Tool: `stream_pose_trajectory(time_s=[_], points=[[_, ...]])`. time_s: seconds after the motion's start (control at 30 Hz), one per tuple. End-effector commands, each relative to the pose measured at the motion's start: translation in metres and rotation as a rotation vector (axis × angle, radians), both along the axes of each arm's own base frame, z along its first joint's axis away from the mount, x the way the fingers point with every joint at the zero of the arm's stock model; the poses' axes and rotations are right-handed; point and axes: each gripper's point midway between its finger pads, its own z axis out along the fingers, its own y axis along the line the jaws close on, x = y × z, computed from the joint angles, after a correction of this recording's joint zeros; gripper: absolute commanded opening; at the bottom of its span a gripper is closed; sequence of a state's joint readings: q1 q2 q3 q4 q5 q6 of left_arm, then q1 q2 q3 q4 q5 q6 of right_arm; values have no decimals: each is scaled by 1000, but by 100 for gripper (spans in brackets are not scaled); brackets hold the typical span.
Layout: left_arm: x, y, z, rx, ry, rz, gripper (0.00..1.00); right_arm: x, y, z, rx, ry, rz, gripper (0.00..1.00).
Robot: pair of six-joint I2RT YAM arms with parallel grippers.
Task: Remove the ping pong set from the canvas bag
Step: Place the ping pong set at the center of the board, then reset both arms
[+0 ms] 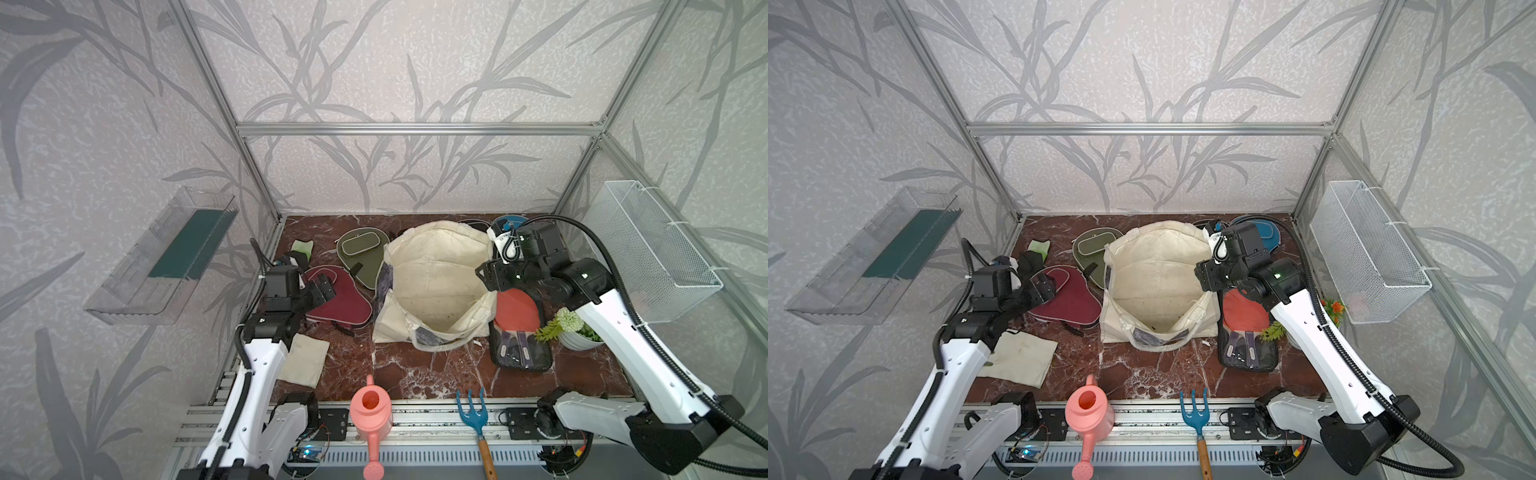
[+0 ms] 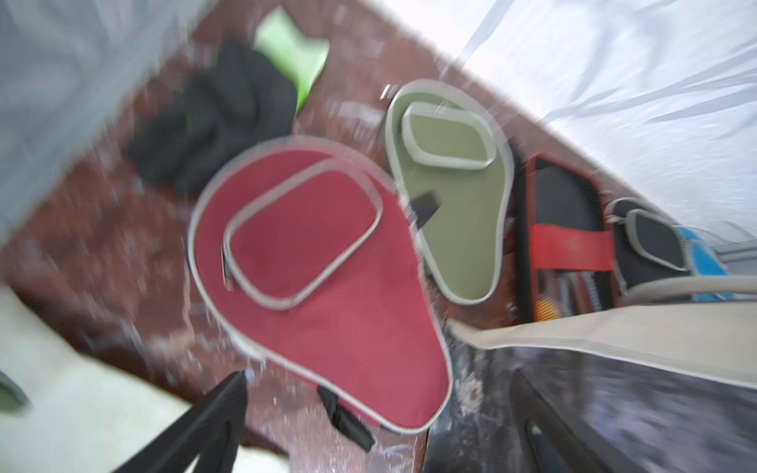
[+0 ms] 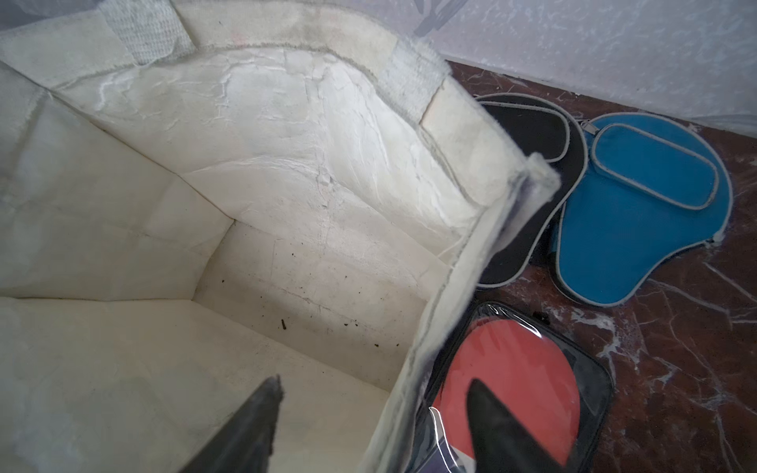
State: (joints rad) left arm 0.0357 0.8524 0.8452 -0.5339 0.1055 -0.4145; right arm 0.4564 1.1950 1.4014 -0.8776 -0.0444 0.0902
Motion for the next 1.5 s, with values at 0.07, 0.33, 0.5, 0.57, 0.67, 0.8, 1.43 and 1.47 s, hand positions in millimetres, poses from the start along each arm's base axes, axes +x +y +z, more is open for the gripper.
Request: stream_pose_trajectory(time_s=[0.07,0.33,0.5,0.57,0.67,0.8,1.43,1.47], points=[[-5,16,65,270,-169,-45,99,-9,-38,74,9,-224,-70,99],[24,29,46,308,-236,23,99,21,-98,58,46,-295,-243,99],[34,52,9,311,-242,177,99,46,-110,-25,23,-249,-300,99],[38,60,-13,335,-191,212,99,53,-110,-59,23,-242,-304,99],[38,69,-40,350,-143,263,99,60,-113,-94,22,-265,-328,99],[37,75,-64,375,-149,301,99,66,-121,-126,9,-370,-362,99],[94,64,-123,449,-179,183,99,103,-126,-204,-46,-499,-377,99],[95,57,-131,443,-169,141,99,103,-128,-206,-54,-468,-388,99]])
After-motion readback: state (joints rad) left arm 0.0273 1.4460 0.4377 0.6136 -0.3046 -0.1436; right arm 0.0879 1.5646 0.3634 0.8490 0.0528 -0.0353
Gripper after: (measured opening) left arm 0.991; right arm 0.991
